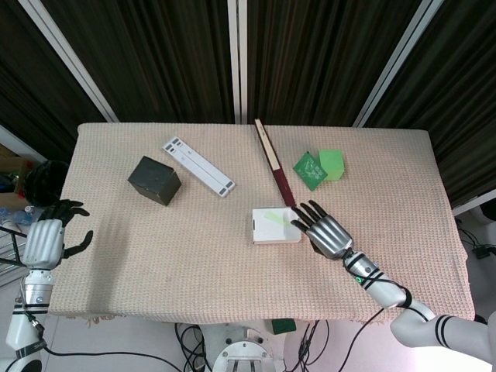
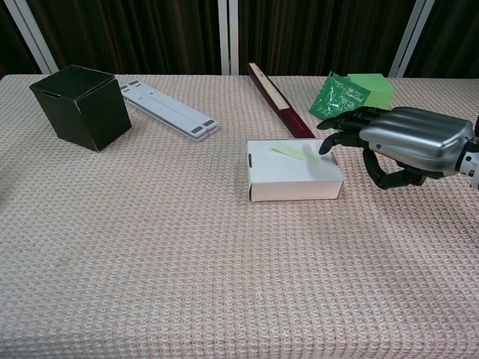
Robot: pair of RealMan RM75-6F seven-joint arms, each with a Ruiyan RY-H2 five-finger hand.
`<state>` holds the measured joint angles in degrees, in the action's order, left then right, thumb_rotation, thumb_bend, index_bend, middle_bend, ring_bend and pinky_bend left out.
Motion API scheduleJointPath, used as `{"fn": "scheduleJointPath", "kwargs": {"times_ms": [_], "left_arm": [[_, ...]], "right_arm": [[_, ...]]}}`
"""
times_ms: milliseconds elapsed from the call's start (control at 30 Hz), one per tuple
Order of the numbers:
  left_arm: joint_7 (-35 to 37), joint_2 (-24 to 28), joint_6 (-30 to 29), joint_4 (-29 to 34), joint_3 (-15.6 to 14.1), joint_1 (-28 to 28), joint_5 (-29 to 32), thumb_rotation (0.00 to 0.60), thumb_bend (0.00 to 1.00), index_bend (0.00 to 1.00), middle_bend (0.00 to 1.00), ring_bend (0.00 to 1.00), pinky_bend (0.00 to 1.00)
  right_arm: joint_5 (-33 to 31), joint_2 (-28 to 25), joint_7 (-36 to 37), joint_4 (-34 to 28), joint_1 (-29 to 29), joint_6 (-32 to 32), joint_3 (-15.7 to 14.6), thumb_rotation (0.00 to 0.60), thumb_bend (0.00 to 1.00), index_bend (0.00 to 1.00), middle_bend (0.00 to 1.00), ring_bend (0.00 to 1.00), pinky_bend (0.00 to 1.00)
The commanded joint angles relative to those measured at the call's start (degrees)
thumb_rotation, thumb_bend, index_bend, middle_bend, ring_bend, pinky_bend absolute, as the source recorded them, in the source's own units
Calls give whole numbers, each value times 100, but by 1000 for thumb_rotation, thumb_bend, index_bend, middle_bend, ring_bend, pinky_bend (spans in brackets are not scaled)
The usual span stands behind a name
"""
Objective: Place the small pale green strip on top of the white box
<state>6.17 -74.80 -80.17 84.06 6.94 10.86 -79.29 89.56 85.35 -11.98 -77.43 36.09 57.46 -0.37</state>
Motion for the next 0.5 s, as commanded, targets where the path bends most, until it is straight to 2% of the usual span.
{"fn": "scheduleJointPath", "kwargs": {"times_ms": [33,133,267,367,500], "left_arm": [[12,-2,8,-12,-3,-5,10,550,299,397,251,148,232],[10,13,7,-14,-2,-8,10,552,299,397,251,148,232],[27,70,-65,30,16,-28,-24,552,298,397,251,148,232],[148,168,-278,79,60,-91,-120,552,299,397,251,148,228],[298,348,-671,78,32,-241,-379,559,293,392,251,148,224]], "right_arm": [[-95,35,-73,28,2,-103,-13,558,1000,217,0,0,0],[-120,37,-101,9,-3,-108,-2,558,1000,217,0,0,0],[40,-26,14,-113,-56,211,44,559,1000,203,0,0,0],[235,-126,149,-234,-173,630,56,558,1000,109,0,0,0],[492,-288,388,-284,-543,1571,88,555,1000,0,0,0,0]]}}
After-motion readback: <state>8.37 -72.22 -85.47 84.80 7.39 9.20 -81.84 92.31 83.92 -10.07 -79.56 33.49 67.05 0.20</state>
